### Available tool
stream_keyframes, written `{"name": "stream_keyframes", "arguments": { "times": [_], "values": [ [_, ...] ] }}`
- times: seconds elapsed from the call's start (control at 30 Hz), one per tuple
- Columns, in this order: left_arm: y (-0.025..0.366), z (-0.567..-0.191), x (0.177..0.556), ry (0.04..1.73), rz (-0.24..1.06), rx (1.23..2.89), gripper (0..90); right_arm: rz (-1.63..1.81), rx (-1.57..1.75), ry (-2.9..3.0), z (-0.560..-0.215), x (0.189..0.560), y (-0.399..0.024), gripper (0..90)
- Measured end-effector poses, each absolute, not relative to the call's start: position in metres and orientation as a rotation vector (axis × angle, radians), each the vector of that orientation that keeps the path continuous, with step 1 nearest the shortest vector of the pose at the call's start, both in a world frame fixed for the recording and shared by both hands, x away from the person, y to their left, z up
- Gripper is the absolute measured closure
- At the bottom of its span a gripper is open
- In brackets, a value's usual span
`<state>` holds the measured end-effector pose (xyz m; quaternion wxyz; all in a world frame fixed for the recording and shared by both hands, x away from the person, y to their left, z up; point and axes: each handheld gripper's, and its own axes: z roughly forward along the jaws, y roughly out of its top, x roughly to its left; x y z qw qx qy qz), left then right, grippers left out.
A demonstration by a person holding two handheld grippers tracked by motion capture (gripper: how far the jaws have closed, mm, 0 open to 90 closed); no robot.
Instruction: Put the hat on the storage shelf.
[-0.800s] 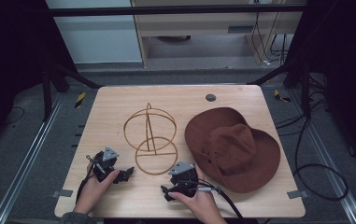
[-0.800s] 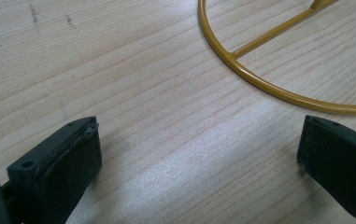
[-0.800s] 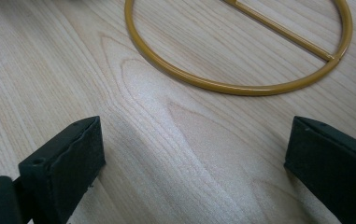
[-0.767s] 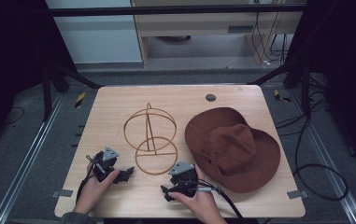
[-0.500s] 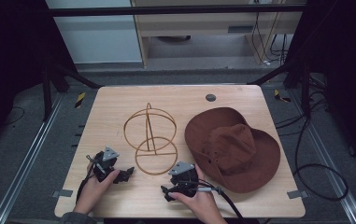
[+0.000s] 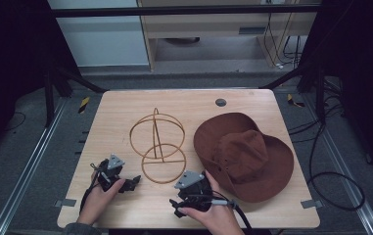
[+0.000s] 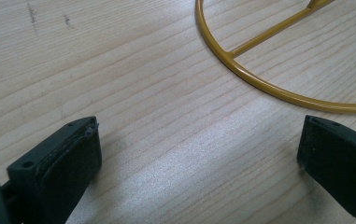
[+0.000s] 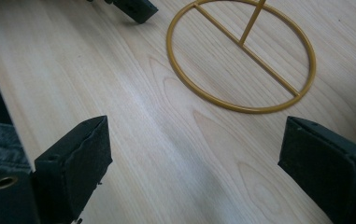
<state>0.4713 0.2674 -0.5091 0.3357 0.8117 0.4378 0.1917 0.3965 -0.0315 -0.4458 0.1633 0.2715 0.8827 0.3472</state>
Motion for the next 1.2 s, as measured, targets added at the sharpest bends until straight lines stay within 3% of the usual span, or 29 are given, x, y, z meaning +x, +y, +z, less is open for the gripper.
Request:
{"name": "stream_keyframes", "arguments": {
  "times": [0.57,0.93,1.2],
  "values": [
    [0.267,-0.509,0.471,1.139,0.499,2.121,0.0,0.811,0.777,2.53,-0.39,0.413,-0.095,9.5],
    [0.267,-0.509,0.471,1.138,0.499,2.12,0.0,0.721,0.924,2.494,-0.353,0.45,-0.159,9.8],
    [0.267,-0.509,0.47,1.14,0.498,2.12,0.0,0.631,1.005,2.529,-0.346,0.477,-0.19,12.5]
  ]
}}
